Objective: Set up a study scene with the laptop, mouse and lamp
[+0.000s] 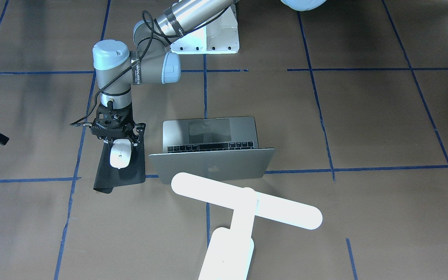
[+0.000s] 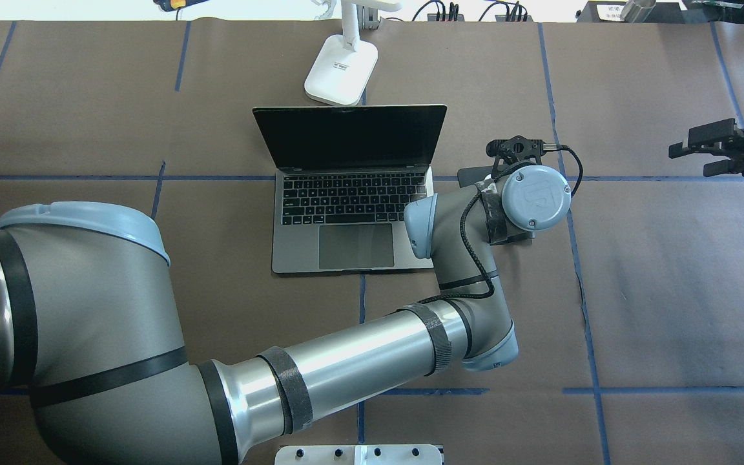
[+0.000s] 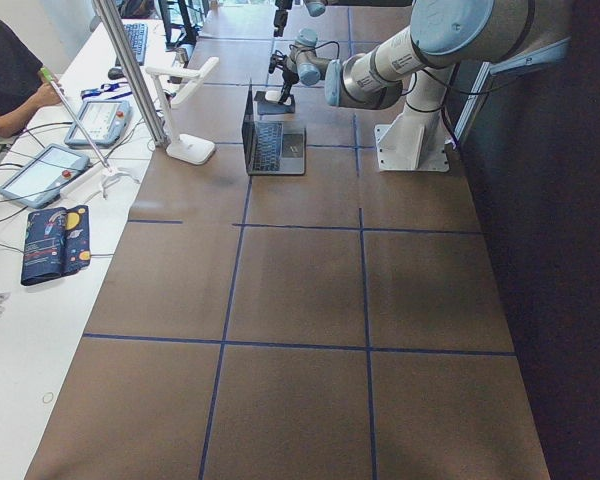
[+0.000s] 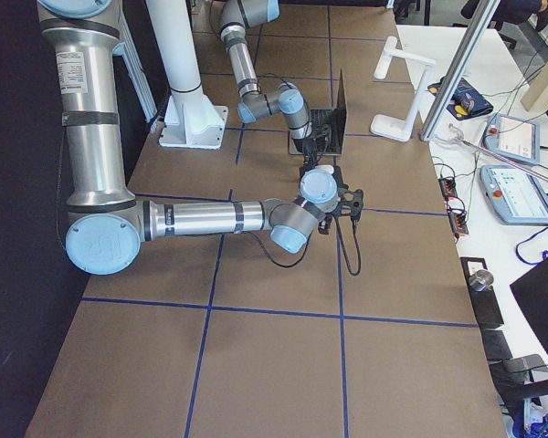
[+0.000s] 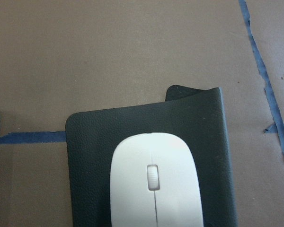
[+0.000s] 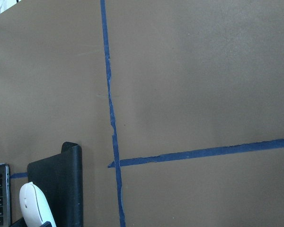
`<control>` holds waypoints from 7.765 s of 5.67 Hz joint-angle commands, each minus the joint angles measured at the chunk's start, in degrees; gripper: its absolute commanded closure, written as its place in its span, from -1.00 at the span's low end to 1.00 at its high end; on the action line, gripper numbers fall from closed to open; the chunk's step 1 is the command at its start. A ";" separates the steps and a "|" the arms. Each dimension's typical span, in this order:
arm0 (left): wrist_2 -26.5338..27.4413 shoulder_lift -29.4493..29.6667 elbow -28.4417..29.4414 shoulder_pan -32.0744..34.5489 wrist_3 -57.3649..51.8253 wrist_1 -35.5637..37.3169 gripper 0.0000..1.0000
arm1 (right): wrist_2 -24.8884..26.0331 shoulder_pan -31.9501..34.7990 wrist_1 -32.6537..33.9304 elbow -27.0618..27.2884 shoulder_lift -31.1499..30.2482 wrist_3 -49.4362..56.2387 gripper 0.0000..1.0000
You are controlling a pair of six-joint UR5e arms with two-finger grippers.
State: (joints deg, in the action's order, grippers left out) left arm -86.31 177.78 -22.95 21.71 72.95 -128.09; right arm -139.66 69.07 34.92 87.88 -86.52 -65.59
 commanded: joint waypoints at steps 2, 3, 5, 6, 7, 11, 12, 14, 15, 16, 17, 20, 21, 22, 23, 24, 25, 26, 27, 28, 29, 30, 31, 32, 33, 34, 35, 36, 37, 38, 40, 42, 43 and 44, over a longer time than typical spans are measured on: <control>-0.09 -0.16 -0.42 -0.01 0.79 -0.49 -1.00 | -0.08 0.36 0.06 1.33 -0.05 -0.15 -1.00; -0.52 -0.33 -3.04 0.26 1.14 -0.40 -1.00 | -0.43 0.53 0.15 1.25 0.13 -0.15 -1.00; -3.84 -11.42 -22.79 0.26 2.46 4.22 -1.00 | -0.43 0.62 0.24 0.98 0.04 -0.15 -1.00; -5.78 -16.02 -32.76 0.26 1.94 11.13 -1.00 | -0.43 0.62 0.15 1.07 0.04 -0.06 -1.00; -7.37 -17.37 -35.12 0.35 1.85 11.89 -1.00 | -0.43 0.80 0.24 0.98 0.04 -0.06 -1.00; -16.49 -44.28 -72.39 4.19 -1.46 20.06 -1.00 | -0.43 2.99 0.50 1.07 -0.05 0.02 -1.00; -18.79 -50.28 -79.11 7.00 -3.76 21.12 -1.00 | -0.52 5.34 0.68 1.07 -0.13 0.20 -1.00; -25.20 -61.53 -86.79 15.51 -10.17 21.30 -1.00 | 0.79 8.51 3.12 0.54 -0.14 9.55 -1.00; -27.14 -68.12 -89.43 19.99 -16.11 21.13 -1.00 | 1.06 11.06 8.53 0.54 -0.31 20.04 -1.00; -29.86 -74.71 -89.89 26.82 -25.92 21.13 -1.00 | 0.97 12.82 13.81 0.54 -1.44 30.68 -1.00; -30.67 -80.69 -89.72 32.89 -38.37 21.13 -1.00 | 0.19 14.75 19.95 0.54 -1.89 39.49 -1.00; -30.50 -84.89 -83.34 52.57 -78.35 37.84 -1.00 | -0.60 17.66 37.71 0.63 -3.83 63.07 -1.00; -31.37 -84.97 -79.74 59.25 -85.10 43.40 -1.00 | -1.91 18.98 42.21 0.72 -3.83 66.52 -1.00; -41.47 -85.84 -78.83 65.85 -86.03 50.68 -1.00 | -2.01 19.34 43.38 0.54 -4.26 68.64 -1.00; -47.92 -90.20 -75.00 69.83 -87.96 53.27 -1.00 | -1.93 19.17 44.96 0.63 -5.14 69.97 -1.00; -47.99 -93.20 -73.13 70.30 -93.63 52.08 -1.00 | -1.93 19.34 46.28 0.63 -5.93 72.77 -1.00; -48.16 -93.15 -71.37 70.22 -93.86 52.07 -1.00 | -1.93 19.69 46.47 0.80 -7.33 74.62 -1.00; -48.25 -92.97 -70.40 70.13 -93.78 52.07 -1.00 | -1.84 19.69 46.47 0.89 -9.26 75.86 -1.00; -50.34 -92.88 -71.08 70.13 -90.12 52.07 -1.00 | -1.40 19.43 46.56 0.72 -10.32 79.44 -1.00; -52.10 -92.97 -71.00 70.13 -88.17 51.89 -1.00 | -1.31 18.56 46.56 0.80 -10.33 79.56 -1.00; -52.03 -92.27 -70.83 69.87 -87.72 51.98 -1.00 | -1.05 17.86 49.95 1.85 -10.16 79.65 -1.00; -51.94 -92.09 -71.17 69.87 -87.19 51.89 -1.00 | -0.18 17.59 61.12 9.52 -9.72 80.09 -1.00; -51.94 -92.00 -71.44 69.87 -87.27 51.81 -1.00 | 2.53 18.46 68.02 12.12 -9.63 86.01 -1.00; -51.77 -92.61 -71.09 69.87 -87.62 47.63 -1.00 | 3.51 19.42 69.05 12.32 -9.45 88.24 -1.00; -51.59 -92.97 -70.22 69.95 -87.45 43.67 -1.00 | 3.87 19.52 68.71 11.97 -9.19 88.44 -1.00; -51.85 -92.97 -70.39 69.87 -87.36 43.63 -1.00 | 3.53 19.52 68.62 12.23 -9.01 88.70 -1.00; -52.03 -92.88 -70.30 69.87 -87.36 43.54 -1.00 | 3.00 19.61 68.62 12.06 -8.84 87.84 -1.00; -51.42 -92.27 -70.65 69.87 -87.36 43.28 -1.00 | 3.08 19.69 68.53 12.14 -8.92 87.83 -1.00; -51.33 -91.83 -71.17 69.87 -87.19 43.54 -1.00 | 3.52 19.69 68.44 11.88 -9.10 87.91 -1.00; -51.33 -91.30 -73.53 69.78 -87.10 46.85 -1.00 | 4.13 19.69 68.44 11.97 -8.84 88.26 -1.00; -49.41 -91.91 -74.79 69.69 -87.27 50.49 -1.00 | 3.79 20.04 68.44 12.23 -8.49 87.74 -1.00; -48.25 -91.91 -76.62 69.87 -87.45 50.48 -1.00 | 2.83 22.14 68.79 12.23 -7.78 87.74 -1.00; -48.25 -92.00 -76.80 69.78 -87.54 50.49 -1.00 | 2.47 22.24 68.79 12.49 -7.96 87.74 -1.00; -48.25 -92.00 -77.67 69.78 -87.54 50.49 -1.00 | 2.47 22.24 68.62 12.23 -7.87 87.74 -1.00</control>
State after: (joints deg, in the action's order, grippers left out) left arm -134.58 85.82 -99.94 91.51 -14.56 -77.62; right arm -137.08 91.21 103.65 100.22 -94.44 22.15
